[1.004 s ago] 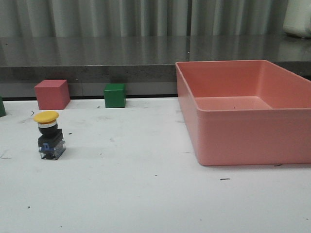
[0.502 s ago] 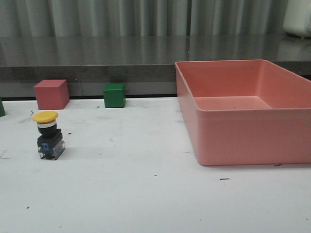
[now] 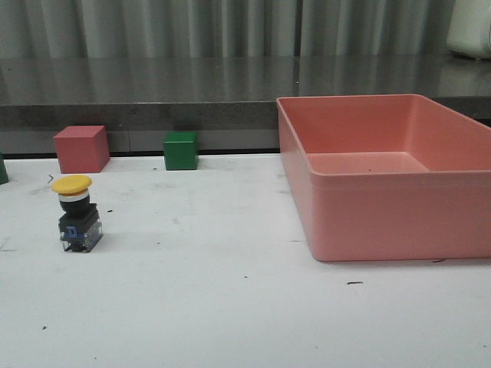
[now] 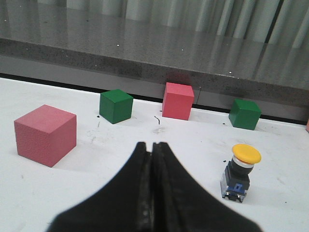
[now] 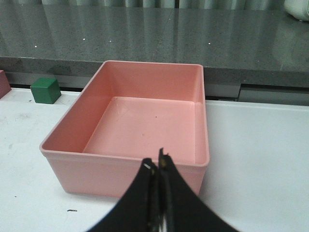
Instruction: Place and stand button with both arms
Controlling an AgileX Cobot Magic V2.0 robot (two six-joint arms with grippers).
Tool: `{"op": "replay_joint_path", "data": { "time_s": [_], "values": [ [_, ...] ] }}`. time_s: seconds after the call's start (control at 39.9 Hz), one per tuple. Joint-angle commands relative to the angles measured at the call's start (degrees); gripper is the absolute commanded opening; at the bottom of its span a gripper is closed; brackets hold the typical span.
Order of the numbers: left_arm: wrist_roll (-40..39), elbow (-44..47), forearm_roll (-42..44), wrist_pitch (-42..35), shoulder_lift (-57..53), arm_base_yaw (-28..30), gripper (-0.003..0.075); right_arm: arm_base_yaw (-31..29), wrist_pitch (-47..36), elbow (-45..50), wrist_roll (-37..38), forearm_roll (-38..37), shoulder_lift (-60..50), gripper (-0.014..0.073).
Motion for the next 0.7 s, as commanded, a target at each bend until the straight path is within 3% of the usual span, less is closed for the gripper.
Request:
{"op": "replay_joint_path", "data": {
  "time_s": [0.0,0.23,0.48,0.68],
  "values": [
    [-0.61,0.82,-0.13,-5.09,-1.44,0.0,-0.002,-0.09,-4.51,-1.38,-0.14,-0.37,0.59,-0.0068],
    [-0.61,0.82,-0.13,-5.09,-1.44,0.0,-0.002,-0.09,-6.38,-0.15,-0.19,-1.43,0.59,-0.0068],
    [-0.61,0.82,-0.13,-5.09,-1.44,0.0,-0.002,-3.0,-21.99,10.56,-2.19,4.36,0.54,-0.0068],
    [-0.61,0.82,-0.13,-5.09,-1.44,0.0,-0.002,-4.28,-25.08,18.38,-8.35,8.14,-3.46,-0.0068]
  ]
}}
